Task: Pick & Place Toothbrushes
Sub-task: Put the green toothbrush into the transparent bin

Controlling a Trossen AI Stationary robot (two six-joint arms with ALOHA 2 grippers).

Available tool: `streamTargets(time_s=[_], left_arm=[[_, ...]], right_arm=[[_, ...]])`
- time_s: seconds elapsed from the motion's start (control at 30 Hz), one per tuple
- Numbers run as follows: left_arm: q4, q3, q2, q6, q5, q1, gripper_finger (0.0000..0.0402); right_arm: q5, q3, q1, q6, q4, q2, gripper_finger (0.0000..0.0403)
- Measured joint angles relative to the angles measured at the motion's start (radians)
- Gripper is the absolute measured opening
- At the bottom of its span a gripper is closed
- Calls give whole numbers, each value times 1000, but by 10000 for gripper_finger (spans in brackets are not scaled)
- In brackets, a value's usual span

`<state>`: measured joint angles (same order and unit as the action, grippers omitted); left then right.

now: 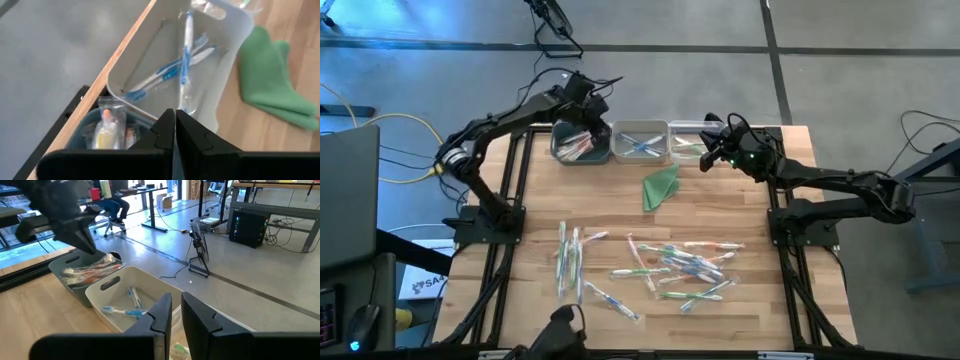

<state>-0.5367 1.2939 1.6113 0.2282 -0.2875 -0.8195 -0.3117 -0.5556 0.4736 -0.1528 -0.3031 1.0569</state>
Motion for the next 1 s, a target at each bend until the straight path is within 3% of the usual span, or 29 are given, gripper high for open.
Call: streamTargets(time_s=[0.27,0.53,1.0], left_arm=[[83,-147,-191,-90,-6,71,3],[-45,-152,-321,-211,127,198,3],[-232,-152,-358,-646,329,534,3]], right_arm=[[0,0,0,1,0,0,34],[0,0,0,1,0,0,34],[29,0,0,1,0,0,34]])
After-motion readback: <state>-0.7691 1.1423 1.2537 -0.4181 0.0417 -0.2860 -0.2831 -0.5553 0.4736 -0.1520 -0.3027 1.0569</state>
